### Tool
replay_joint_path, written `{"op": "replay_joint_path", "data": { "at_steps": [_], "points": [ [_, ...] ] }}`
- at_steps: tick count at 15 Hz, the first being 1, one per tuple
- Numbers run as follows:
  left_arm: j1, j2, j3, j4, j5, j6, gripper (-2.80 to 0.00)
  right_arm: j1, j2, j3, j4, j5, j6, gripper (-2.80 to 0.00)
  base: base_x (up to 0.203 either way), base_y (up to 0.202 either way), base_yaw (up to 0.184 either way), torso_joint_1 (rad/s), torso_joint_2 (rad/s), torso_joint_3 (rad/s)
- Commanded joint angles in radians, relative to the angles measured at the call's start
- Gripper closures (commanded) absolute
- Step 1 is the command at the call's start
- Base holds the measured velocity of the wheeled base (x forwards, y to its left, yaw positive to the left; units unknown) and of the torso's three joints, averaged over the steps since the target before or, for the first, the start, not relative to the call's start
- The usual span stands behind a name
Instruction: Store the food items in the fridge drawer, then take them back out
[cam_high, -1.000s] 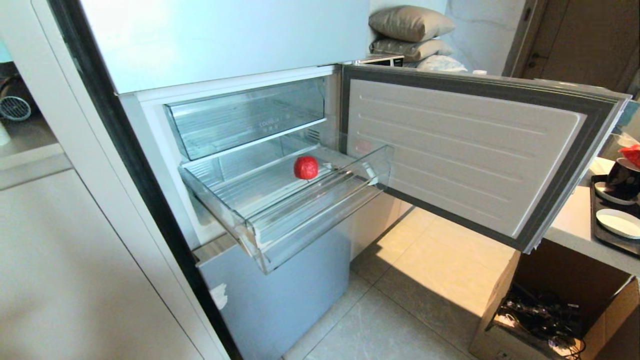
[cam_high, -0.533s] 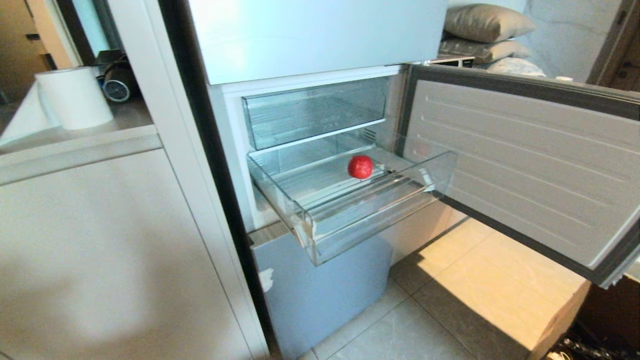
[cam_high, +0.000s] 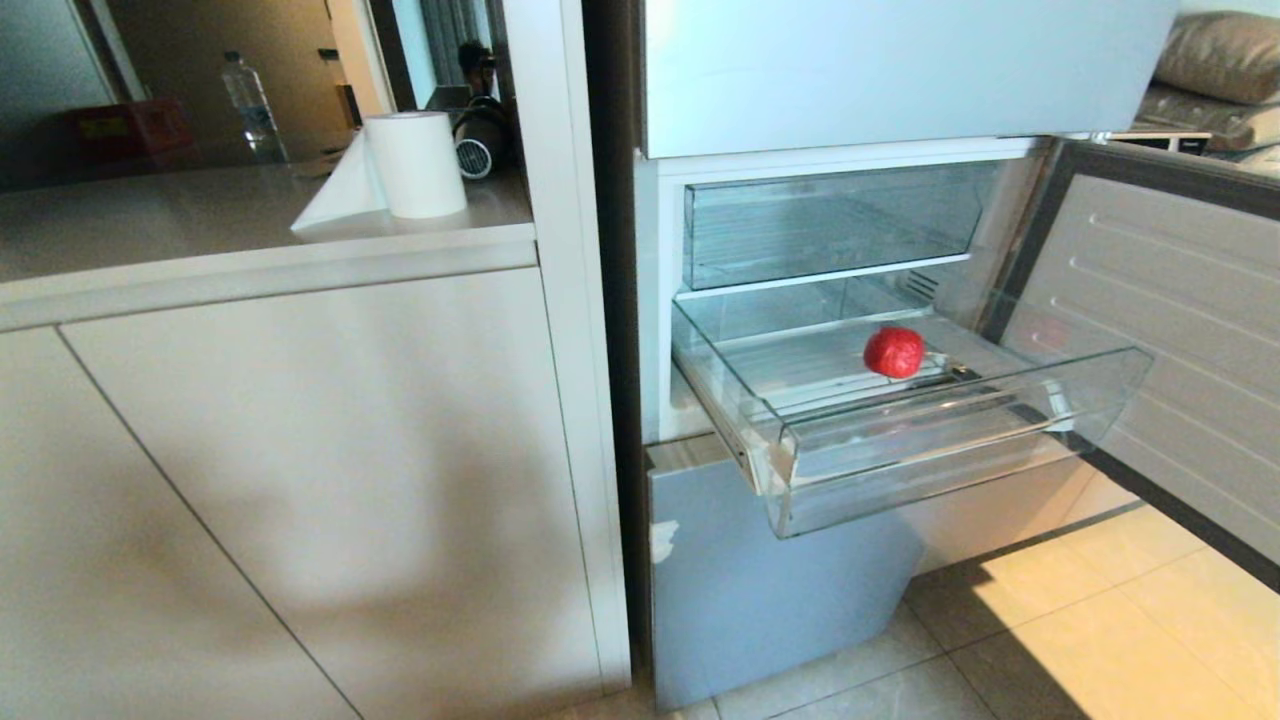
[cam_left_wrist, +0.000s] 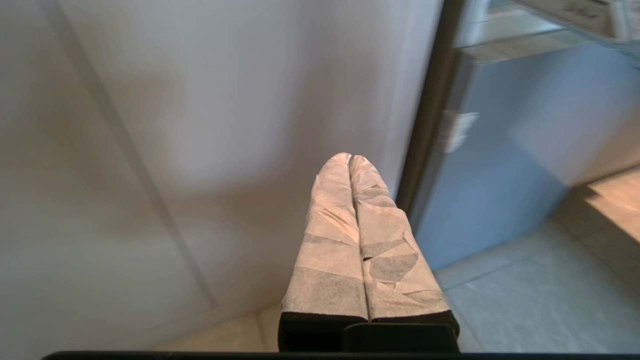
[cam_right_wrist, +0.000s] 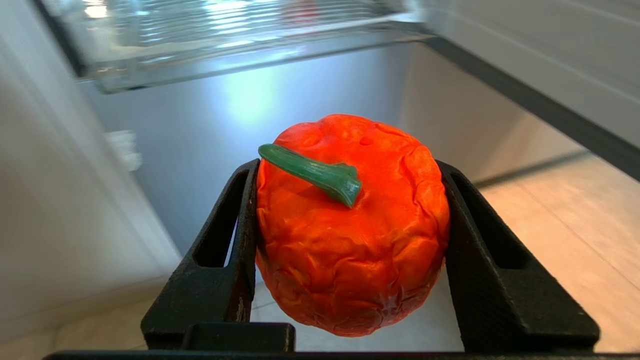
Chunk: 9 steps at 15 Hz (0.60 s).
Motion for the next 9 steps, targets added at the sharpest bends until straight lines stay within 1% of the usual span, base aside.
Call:
{"op": "replay_joint_path", "data": {
  "at_steps": [1,3,4,5,7,9],
  "points": [
    [0.000,0.000,0.000,0.001,0.000,0.000,0.00,0.000,0.003,0.000,0.000,0.000,0.002,0.00,0.002,-0.006,0.071,0.006,0.00,-0.001],
    [0.000,0.000,0.000,0.000,0.000,0.000,0.00,0.000,0.003,-0.006,-0.013,0.002,-0.003,0.00,0.000,0.000,0.000,0.000,0.00,0.000],
    [0.001,0.000,-0.001,0.001,0.000,0.000,0.00,0.000,0.008,-0.048,-0.019,0.005,-0.001,0.00,0.000,0.000,0.000,0.000,0.00,0.000],
    [0.000,0.000,0.001,0.001,0.001,0.000,0.00,0.000,0.034,-0.122,-0.007,0.013,0.001,0.00,0.000,0.000,0.000,0.000,0.00,0.000],
    [0.000,0.000,-0.001,0.001,0.000,0.000,0.00,0.003,0.181,-0.245,0.044,0.047,0.009,0.00,0.000,0.000,0.000,0.000,0.00,0.000],
    [0.000,0.000,0.000,0.001,-0.001,0.000,0.00,0.004,0.425,-0.353,0.071,0.118,0.028,0.00,0.000,0.000,0.000,0.000,0.00,0.000]
  ]
}}
